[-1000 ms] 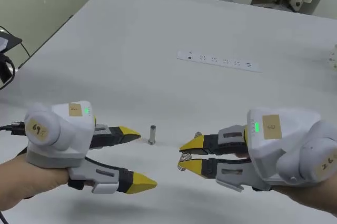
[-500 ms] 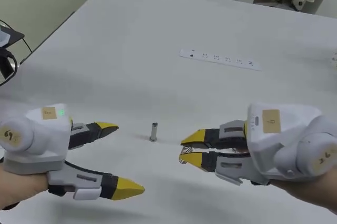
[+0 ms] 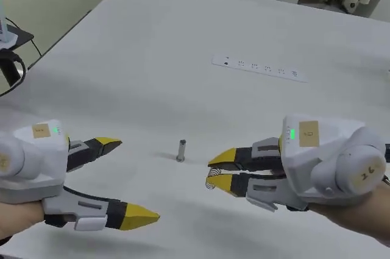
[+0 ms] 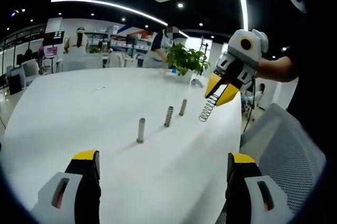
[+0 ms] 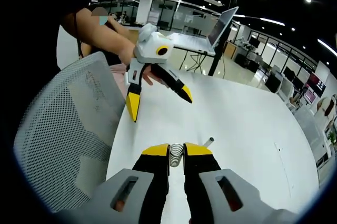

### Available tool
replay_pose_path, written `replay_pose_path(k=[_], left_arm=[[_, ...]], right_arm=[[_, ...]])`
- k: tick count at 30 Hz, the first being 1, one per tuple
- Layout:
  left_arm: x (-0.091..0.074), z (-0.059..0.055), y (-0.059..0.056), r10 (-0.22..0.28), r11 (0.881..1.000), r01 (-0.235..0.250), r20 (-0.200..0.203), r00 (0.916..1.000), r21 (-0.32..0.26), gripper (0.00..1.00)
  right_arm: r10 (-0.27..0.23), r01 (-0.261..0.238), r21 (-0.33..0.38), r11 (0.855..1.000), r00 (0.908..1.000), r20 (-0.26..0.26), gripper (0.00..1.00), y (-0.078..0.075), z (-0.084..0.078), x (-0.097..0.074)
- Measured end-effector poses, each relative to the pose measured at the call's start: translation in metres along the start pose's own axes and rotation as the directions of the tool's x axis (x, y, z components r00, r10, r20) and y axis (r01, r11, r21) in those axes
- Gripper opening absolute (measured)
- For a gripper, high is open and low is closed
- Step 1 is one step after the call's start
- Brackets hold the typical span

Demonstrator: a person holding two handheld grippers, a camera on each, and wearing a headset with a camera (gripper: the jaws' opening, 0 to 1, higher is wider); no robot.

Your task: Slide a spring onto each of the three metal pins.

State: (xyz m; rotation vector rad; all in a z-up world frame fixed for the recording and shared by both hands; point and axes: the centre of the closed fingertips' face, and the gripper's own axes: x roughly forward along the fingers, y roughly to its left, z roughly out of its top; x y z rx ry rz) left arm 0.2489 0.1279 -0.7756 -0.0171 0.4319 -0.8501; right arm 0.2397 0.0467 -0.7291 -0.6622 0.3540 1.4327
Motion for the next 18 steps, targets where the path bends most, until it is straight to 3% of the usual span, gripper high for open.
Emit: replay_pose_path(k=[8, 18], left_arm=[[-0.004, -0.003, 0.002, 0.012, 1.0, -0.011, 0.003, 0.9999, -0.011, 0.98], [-0.008, -0.002, 0.009, 0.029, 0.999, -0.028, 0.016, 0.9995, -0.024, 0.98]], right_arm=[[0.029, -0.029, 0.126, 0.992, 0.9996, 0.003, 0.07, -0.007, -0.002, 0.005], [0.052, -0.05, 0.116, 0.992, 0.9985, -0.015, 0.07, -0.019, 0.009, 0.013]])
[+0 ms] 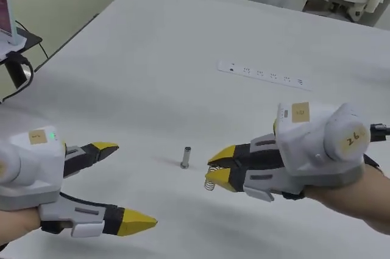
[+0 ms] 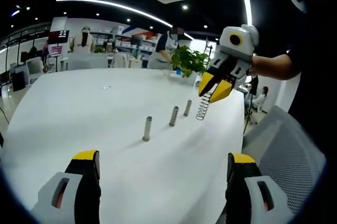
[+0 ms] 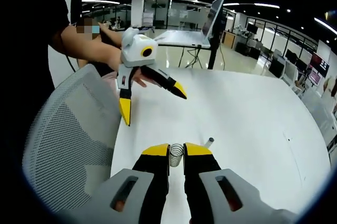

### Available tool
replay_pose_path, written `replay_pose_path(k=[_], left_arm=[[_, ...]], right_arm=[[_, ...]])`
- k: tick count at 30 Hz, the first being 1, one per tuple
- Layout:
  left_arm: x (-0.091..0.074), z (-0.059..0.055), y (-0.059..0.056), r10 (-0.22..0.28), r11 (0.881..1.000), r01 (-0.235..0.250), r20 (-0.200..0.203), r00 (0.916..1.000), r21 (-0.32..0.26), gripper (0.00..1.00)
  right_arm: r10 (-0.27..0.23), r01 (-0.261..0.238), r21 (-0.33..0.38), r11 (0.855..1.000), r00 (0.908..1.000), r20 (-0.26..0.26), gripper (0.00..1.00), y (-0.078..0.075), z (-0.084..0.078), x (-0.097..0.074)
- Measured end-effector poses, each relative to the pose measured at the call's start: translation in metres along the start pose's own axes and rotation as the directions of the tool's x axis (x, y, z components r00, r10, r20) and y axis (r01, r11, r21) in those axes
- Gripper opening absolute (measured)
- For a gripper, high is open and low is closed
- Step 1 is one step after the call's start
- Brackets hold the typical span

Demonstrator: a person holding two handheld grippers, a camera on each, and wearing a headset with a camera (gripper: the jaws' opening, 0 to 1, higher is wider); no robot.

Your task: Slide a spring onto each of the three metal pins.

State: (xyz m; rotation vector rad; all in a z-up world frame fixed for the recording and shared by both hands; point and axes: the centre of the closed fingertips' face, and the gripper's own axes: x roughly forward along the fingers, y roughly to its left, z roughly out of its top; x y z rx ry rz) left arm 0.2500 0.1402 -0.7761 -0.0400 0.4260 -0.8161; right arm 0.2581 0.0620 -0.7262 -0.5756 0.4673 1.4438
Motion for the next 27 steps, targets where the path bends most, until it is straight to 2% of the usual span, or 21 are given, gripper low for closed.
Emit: replay_pose_path(k=[8, 16, 27], left_arm=[[-0.003, -0.001, 0.002, 0.016, 1.0, -0.016, 0.004, 0.9999, 0.005, 0.98], [-0.008, 0.0, 0.006, 0.026, 1.0, -0.026, 0.014, 0.9996, -0.007, 0.98], [-0.006, 0.002, 0.003, 0.016, 1.0, -0.016, 0.023, 0.9996, -0.005, 0.98]], right_arm=[[0.0, 0.0, -0.021, 1.0, 1.0, -0.004, 0.07, -0.01, 0.009, 0.006], [-0.033, 0.033, -0.009, 0.999, 0.9994, 0.008, 0.07, -0.025, 0.018, 0.012], [-0.07, 0.07, 0.013, 0.997, 0.9975, 0.011, 0.07, -0.049, 0.024, 0.02]])
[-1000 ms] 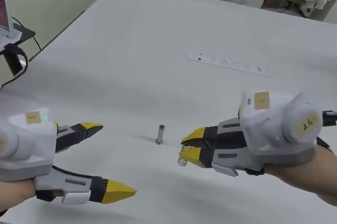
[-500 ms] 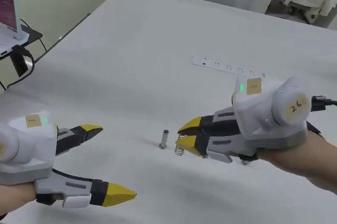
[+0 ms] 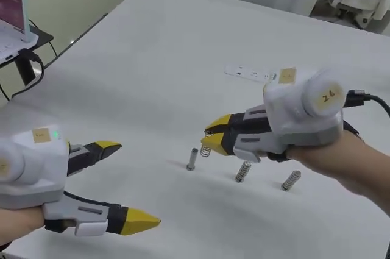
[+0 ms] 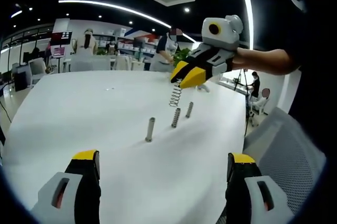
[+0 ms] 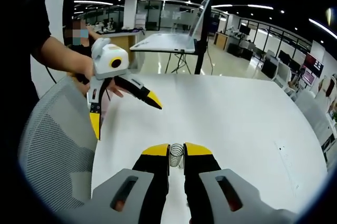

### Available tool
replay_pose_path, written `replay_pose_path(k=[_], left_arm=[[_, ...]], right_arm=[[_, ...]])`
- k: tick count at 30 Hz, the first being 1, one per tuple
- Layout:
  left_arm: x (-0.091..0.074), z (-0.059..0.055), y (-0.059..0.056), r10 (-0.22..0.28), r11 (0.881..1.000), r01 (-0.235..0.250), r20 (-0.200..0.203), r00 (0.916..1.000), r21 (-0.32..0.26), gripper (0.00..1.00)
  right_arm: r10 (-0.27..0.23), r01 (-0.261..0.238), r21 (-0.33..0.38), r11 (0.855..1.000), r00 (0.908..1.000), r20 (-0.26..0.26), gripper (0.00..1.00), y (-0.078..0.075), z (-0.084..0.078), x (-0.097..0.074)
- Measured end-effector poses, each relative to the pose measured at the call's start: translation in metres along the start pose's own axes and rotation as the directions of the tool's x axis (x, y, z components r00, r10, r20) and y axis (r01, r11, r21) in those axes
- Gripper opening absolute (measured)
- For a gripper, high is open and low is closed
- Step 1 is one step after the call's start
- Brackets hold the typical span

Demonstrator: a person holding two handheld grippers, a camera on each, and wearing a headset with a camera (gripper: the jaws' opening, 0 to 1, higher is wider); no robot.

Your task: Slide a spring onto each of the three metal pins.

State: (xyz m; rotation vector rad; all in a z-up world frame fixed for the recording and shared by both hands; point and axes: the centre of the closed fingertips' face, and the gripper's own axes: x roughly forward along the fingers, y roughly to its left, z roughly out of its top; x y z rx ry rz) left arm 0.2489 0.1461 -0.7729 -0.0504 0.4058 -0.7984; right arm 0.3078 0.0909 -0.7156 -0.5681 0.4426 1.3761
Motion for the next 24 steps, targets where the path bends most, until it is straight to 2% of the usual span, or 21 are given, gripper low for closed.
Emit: replay_pose_path(k=[7, 24], left_arm=[[0.001, 0.001, -0.001, -0.002, 1.0, 0.002, 0.005, 1.0, -0.007, 0.98], [0.003, 0.002, -0.001, -0.002, 1.0, 0.002, 0.008, 1.0, -0.012, 0.98]], right_arm=[[-0.014, 0.014, 0.039, 0.999, 0.9999, 0.0, 0.07, -0.011, -0.001, 0.009], [-0.023, 0.025, 0.078, 0.997, 0.9994, -0.027, 0.07, -0.021, -0.01, 0.027]])
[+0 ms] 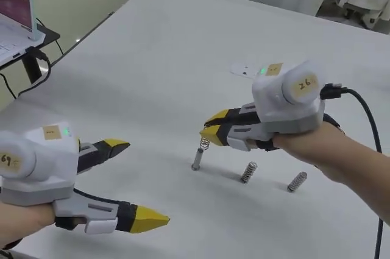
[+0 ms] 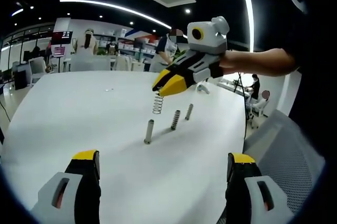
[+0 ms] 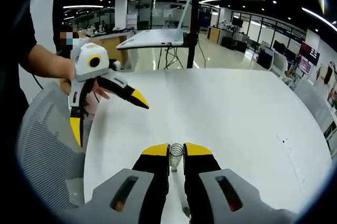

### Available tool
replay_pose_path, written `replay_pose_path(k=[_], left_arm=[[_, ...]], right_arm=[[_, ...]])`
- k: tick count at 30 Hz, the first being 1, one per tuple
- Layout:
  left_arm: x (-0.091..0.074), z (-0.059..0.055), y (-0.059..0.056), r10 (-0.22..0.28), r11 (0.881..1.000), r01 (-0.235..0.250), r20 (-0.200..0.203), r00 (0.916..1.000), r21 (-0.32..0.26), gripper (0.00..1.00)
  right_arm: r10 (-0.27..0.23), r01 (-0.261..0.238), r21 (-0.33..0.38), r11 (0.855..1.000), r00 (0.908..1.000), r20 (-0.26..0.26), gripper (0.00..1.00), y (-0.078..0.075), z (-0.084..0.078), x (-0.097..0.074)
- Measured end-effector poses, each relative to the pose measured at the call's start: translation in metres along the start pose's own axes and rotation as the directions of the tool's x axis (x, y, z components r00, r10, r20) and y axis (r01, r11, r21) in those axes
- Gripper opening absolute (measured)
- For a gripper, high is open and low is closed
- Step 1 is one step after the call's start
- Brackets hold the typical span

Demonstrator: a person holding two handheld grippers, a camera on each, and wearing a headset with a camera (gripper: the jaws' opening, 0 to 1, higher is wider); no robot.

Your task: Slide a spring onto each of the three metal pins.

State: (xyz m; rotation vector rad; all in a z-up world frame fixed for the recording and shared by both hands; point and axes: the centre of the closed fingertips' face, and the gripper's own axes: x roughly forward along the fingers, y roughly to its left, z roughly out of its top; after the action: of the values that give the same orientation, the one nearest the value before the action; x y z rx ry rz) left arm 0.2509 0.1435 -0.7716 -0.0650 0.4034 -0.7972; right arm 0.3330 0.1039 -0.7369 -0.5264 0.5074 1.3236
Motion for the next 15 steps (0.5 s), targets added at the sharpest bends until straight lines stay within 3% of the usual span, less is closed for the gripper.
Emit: replay_pose_path(k=[15], left_arm=[[-0.0009, -0.0017, 0.0002, 0.006, 1.0, -0.006, 0.0, 1.0, -0.009, 0.98]], right_arm=[[0.002, -0.002, 0.031, 1.0, 1.0, -0.003, 0.07, -0.0016, -0.0038, 0.0089]])
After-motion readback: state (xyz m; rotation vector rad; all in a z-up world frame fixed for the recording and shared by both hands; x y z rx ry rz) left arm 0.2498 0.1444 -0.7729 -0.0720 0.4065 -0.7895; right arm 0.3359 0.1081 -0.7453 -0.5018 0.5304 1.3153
